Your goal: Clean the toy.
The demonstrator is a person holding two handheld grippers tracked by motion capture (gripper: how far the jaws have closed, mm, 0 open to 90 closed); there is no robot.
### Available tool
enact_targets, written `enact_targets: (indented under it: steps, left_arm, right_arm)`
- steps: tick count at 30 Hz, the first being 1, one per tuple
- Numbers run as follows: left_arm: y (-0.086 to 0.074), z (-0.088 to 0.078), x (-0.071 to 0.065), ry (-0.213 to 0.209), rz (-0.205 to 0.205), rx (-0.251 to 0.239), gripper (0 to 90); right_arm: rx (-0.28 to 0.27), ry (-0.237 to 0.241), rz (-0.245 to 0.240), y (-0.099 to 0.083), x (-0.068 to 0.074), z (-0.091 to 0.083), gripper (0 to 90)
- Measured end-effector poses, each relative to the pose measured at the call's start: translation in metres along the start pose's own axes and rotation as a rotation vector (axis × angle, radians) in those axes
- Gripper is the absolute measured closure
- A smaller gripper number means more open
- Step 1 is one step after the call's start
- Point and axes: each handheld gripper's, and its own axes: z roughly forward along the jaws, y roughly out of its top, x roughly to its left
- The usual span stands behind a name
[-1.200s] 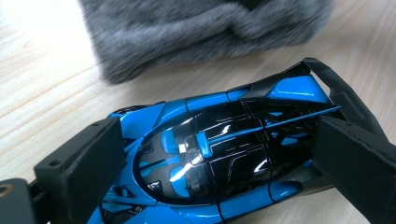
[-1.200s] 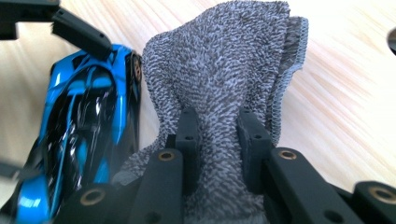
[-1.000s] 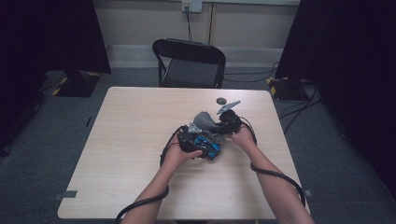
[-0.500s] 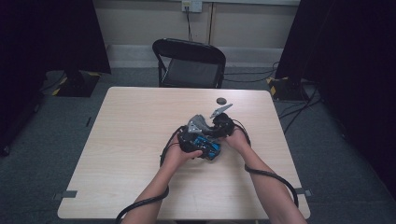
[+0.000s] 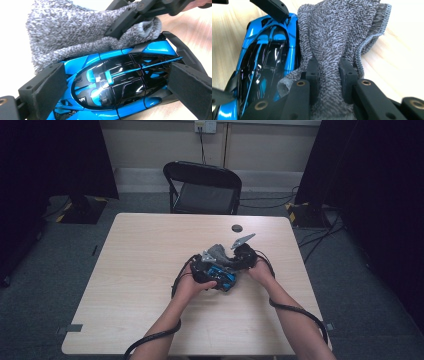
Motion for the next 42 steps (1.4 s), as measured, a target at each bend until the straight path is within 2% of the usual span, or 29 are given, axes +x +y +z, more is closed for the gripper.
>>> enact_targets:
  steps: [24, 42]
  left_arm:
    - [0.0, 0.0, 0.0, 0.0, 0.0, 0.001, 2.2]
    - [0.001, 0.0, 0.0, 0.002, -0.001, 0.006, 2.2]
  right_arm:
    - [-0.001, -0.006, 0.02, -0.023, -0.002, -0.021, 73.5]
    - [0.001, 0.0, 0.019, -0.039, 0.003, -0.034, 73.4]
